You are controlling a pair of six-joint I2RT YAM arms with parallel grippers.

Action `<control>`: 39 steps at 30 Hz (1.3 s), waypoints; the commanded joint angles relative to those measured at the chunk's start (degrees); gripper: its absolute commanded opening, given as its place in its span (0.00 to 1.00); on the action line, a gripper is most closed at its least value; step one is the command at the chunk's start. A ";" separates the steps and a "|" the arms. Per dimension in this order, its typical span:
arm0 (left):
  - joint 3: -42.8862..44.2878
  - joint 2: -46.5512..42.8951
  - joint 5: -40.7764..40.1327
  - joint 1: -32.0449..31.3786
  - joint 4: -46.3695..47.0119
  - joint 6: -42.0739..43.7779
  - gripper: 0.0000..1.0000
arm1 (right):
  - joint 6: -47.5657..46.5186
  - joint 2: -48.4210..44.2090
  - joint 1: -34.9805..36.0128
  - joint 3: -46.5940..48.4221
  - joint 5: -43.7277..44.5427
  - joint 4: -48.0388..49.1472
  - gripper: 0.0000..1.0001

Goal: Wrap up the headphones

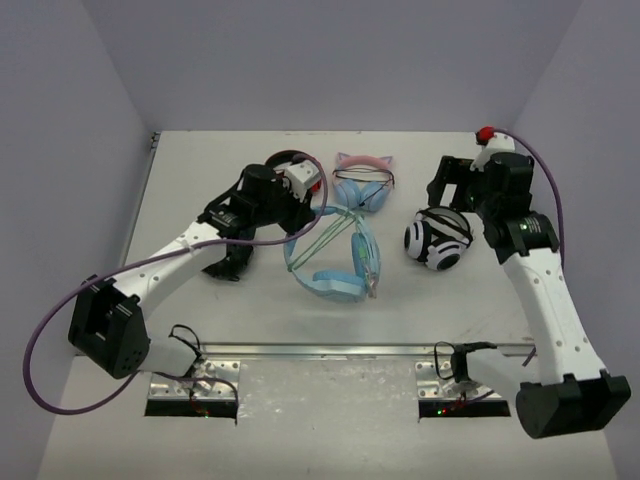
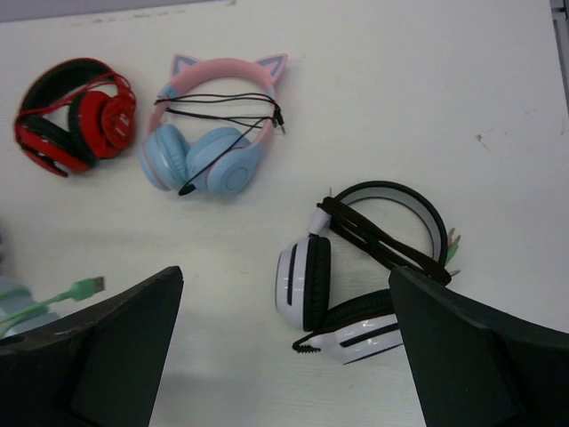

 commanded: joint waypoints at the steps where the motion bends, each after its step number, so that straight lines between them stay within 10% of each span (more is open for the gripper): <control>1: 3.64 1.89 18.86 3.29 6.39 8.16 0.00 | 3.09 -7.24 0.30 -2.10 -5.14 -0.97 0.99; 12: 23.50 27.70 40.59 5.06 -14.61 25.57 0.01 | 3.00 -21.66 0.39 -11.06 -18.93 -2.73 0.99; 39: 39.69 50.77 42.64 5.06 -26.23 39.48 0.16 | 4.41 -36.08 0.39 -14.06 -31.09 -6.42 0.99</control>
